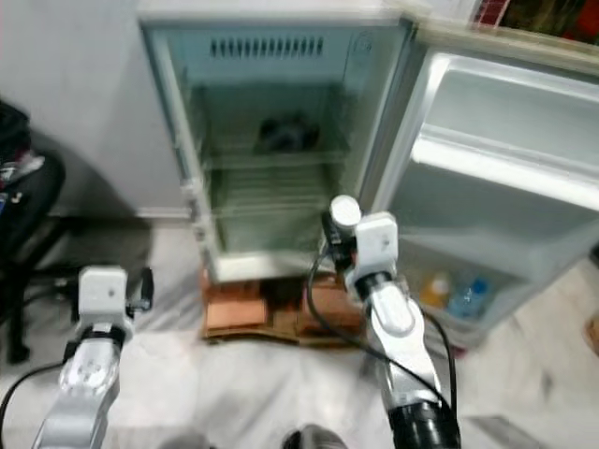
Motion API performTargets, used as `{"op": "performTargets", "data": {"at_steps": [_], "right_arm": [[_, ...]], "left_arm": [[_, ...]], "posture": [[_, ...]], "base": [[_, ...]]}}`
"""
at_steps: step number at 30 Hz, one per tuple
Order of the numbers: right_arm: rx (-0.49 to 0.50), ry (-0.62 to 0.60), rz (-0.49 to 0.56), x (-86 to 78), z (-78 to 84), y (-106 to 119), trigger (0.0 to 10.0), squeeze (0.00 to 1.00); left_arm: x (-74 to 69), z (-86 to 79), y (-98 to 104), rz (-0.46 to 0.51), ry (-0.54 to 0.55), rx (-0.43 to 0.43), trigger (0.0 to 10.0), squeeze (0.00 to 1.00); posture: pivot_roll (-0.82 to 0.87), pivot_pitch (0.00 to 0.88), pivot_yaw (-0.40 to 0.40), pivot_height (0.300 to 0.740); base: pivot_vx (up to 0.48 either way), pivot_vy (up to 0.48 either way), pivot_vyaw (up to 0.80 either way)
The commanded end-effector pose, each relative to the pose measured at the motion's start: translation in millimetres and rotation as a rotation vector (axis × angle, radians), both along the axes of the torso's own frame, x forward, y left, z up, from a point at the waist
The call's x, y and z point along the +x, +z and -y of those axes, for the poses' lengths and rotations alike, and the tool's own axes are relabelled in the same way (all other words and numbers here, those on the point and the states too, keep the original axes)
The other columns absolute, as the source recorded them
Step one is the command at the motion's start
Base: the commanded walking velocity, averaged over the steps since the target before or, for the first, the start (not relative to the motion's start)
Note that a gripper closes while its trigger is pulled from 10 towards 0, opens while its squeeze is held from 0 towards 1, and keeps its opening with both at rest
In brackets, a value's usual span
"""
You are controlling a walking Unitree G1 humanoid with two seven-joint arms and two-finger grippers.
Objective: Restocking fridge
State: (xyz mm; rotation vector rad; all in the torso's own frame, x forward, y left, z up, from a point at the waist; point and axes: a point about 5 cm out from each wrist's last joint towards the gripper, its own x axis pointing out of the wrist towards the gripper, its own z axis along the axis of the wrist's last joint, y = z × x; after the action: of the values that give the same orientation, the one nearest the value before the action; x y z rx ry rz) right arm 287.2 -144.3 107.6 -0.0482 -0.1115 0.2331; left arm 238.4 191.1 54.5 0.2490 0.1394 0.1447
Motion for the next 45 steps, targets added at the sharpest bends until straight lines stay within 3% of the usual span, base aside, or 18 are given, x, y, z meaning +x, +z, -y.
{"op": "performTargets", "data": {"at_steps": [1,12,29,45], "right_arm": [[0.014,0.001,0.042,2.4,-3.2,9.4,10.0,0.0],[0.011,0.008,0.037,2.8,-4.1,8.0,10.0,0.0],[0.011,0.007,0.033,2.7,-3.5,7.6,10.0,0.0],[0.026,-0.005,0.009,1.9,-2.6,3.1,10.0,0.0]], "left_arm": [[1.0,-5.8,1.6,0.0,0.014,0.007,10.0,0.0],[0.3,-3.1,2.6,0.008,0.006,-0.005,10.0,0.0],[0.4,-2.7,3.3,0.011,0.006,-0.004,10.0,0.0],[0.5,-9.8,8.3,0.042,0.04,-0.011,10.0,0.0]], "posture": [[0.13,0.055,-0.079,0.74],[0.13,0.054,-0.082,0.74],[0.13,0.059,-0.078,0.74],[0.13,0.062,-0.073,0.74]], "base": [[0.0,0.0,0.0],[0.0,-0.045,0.0],[0.0,-0.432,0.0],[0.0,0.0,0.0]]}}
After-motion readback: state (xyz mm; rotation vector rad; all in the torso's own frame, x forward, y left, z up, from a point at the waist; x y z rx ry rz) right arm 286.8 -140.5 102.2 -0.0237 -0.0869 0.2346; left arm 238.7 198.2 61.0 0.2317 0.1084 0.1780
